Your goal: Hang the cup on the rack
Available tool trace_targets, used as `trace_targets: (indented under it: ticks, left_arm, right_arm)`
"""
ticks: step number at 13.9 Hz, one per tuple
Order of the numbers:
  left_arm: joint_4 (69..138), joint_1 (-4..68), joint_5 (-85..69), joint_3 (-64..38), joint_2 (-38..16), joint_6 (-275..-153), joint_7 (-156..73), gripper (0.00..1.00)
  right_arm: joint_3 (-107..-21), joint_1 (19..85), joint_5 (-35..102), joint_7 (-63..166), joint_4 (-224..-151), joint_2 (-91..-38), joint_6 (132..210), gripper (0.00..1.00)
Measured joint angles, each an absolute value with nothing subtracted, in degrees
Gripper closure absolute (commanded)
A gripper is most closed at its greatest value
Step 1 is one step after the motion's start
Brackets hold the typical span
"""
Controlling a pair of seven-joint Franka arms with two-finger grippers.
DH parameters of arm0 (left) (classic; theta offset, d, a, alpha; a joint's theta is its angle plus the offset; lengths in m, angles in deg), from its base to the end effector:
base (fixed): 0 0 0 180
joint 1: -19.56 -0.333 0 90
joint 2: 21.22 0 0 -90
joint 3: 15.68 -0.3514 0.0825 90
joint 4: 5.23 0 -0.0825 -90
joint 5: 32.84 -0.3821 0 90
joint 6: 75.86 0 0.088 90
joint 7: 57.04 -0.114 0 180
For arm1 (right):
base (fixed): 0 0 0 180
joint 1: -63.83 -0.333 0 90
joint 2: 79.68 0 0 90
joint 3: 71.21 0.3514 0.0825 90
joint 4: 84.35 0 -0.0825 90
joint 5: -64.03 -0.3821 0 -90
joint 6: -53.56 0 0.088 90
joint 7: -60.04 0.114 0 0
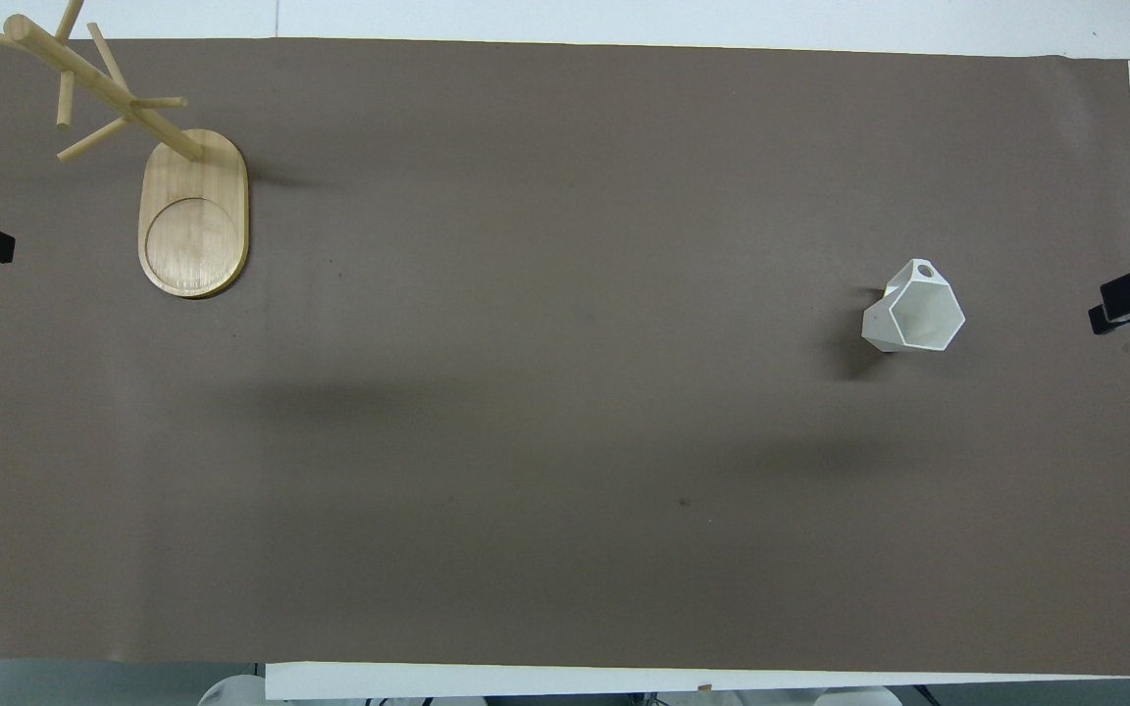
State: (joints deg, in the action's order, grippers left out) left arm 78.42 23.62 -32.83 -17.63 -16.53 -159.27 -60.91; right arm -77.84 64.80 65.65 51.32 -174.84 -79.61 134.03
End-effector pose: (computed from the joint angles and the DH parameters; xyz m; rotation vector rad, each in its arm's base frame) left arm 0.5679 -0.0219 0.6489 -3.1331 0.1637 0.1350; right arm 0.5273 -0.0739 0.6355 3.1259 0.0271 -0.2795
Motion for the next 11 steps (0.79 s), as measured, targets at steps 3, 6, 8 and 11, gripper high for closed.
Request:
trace_targets:
  ticks: [3,6,8,11]
  left_arm:
    - [78.42,23.62,-32.83,-17.63,-16.53,-159.27,-60.91,0.0]
    - [78.42,23.62,-32.83,-17.63,-16.53,-159.27,-60.91,0.0]
    - [78.42,23.62,-32.83,-17.63,-16.53,-159.27,-60.91,0.0]
    - [78.42,23.62,-32.83,-17.63,-16.53,-159.27,-60.91,0.0]
  right_arm:
    - [-77.84,64.8,65.65,51.33,-174.85,-79.66,134.03,0.0]
    - [-77.79,64.67,65.62,50.94,-174.86,-79.64,134.22,0.0]
    - [-77.7,64.33,65.59,46.37,-174.87,-79.64,135.63,0.0]
    - [-77.83,65.73,63.24,26.24,-175.55,-79.36,140.47,0.0]
